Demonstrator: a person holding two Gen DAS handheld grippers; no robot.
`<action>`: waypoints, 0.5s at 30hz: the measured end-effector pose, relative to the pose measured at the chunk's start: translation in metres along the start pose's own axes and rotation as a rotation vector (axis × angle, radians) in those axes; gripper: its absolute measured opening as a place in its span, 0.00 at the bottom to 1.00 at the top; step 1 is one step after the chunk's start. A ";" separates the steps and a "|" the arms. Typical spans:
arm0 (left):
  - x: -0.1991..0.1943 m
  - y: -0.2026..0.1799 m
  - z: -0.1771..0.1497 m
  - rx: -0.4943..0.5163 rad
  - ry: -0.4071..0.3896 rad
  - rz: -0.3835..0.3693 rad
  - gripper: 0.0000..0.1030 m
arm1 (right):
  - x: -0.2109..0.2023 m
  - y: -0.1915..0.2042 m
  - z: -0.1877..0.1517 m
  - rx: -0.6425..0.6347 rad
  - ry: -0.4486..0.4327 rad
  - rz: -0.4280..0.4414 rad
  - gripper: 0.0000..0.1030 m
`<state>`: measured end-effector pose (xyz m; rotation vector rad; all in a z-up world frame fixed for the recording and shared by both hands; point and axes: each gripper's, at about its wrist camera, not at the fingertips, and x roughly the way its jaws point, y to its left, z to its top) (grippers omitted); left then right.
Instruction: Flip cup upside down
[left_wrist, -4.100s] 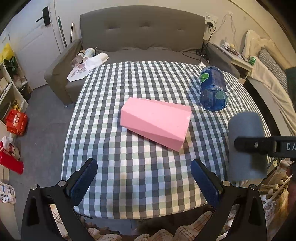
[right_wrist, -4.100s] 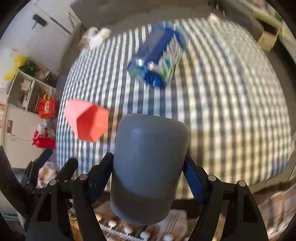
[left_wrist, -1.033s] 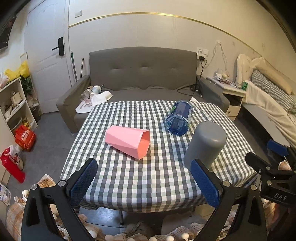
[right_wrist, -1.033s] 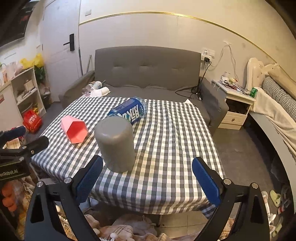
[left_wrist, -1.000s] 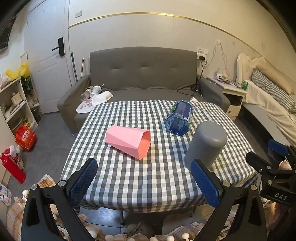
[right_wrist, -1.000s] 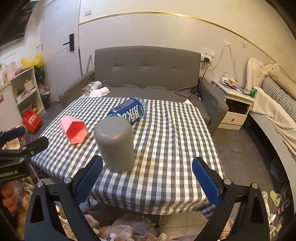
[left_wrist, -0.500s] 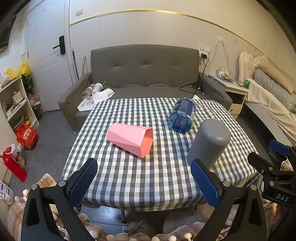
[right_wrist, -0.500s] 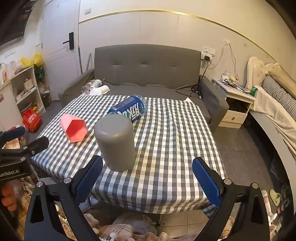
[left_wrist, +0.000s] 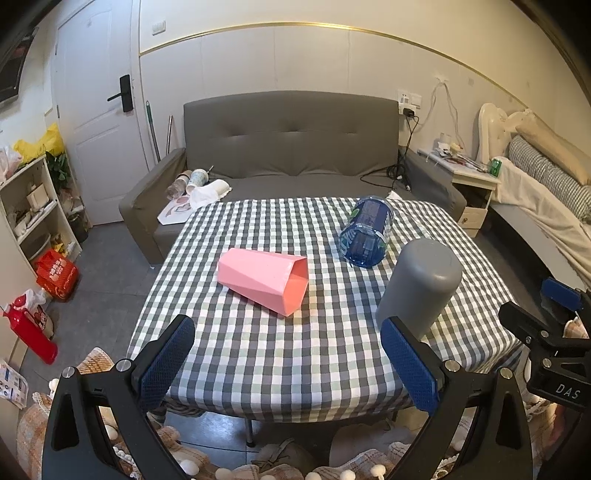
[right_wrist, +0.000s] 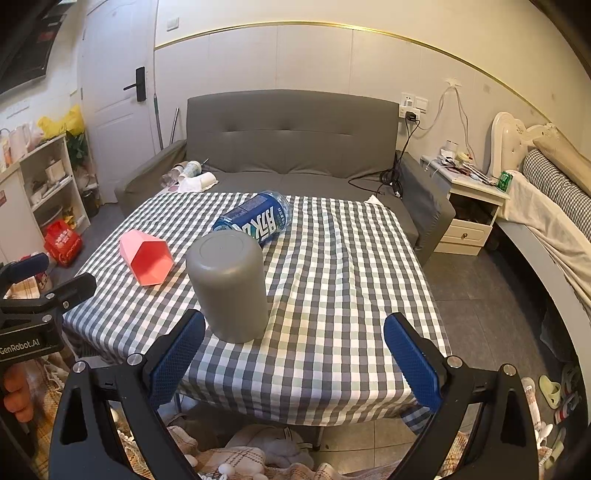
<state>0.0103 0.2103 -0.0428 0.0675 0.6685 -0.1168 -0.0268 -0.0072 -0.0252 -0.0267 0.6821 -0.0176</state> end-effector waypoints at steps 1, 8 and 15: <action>0.000 0.000 0.000 -0.002 0.001 0.000 1.00 | 0.000 0.000 0.000 0.000 -0.001 0.000 0.95; 0.000 0.001 0.001 0.008 -0.001 0.005 1.00 | 0.000 0.000 0.000 -0.001 0.002 -0.002 0.95; -0.002 0.000 0.002 0.017 -0.017 0.005 1.00 | 0.000 0.000 0.001 -0.003 0.006 -0.004 0.95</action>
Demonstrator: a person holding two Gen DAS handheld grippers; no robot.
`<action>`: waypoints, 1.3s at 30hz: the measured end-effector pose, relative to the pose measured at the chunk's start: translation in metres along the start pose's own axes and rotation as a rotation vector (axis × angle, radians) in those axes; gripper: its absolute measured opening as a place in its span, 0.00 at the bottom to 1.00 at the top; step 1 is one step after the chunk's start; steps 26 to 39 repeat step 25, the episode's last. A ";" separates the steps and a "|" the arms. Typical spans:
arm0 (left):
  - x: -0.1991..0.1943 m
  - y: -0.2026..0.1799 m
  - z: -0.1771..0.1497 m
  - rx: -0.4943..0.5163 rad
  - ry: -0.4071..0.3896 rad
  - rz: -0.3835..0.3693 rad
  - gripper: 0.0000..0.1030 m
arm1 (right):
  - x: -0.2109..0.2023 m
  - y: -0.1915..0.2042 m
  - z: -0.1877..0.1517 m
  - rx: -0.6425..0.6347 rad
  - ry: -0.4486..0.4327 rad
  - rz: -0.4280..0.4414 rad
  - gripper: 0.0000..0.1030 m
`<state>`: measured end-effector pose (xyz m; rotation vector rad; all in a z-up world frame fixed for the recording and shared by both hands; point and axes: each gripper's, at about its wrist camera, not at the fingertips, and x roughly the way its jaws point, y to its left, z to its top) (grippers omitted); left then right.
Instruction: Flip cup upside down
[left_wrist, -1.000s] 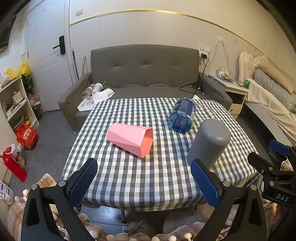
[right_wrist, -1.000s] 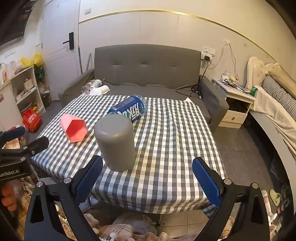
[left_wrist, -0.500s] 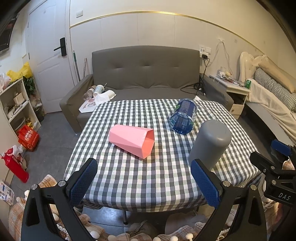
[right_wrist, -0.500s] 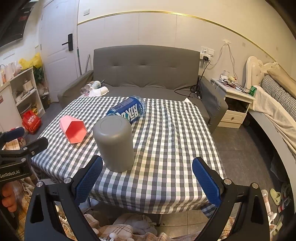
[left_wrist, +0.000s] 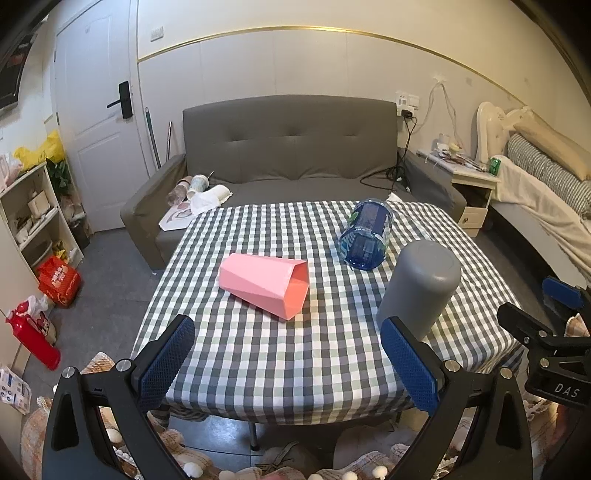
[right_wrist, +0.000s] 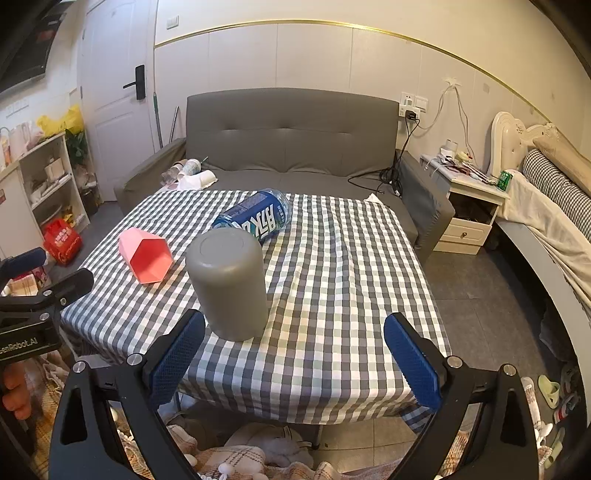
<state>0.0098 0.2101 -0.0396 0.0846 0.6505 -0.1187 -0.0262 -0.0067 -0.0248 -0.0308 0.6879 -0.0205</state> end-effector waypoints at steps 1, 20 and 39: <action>0.000 0.000 0.000 0.001 -0.001 0.000 1.00 | 0.000 0.000 0.000 -0.001 0.000 0.000 0.95; 0.000 -0.002 -0.001 0.007 0.004 0.000 1.00 | 0.001 0.000 -0.001 0.001 0.005 0.001 0.95; 0.000 -0.002 -0.002 0.001 0.001 0.000 1.00 | 0.001 0.000 -0.003 0.000 0.006 0.000 0.95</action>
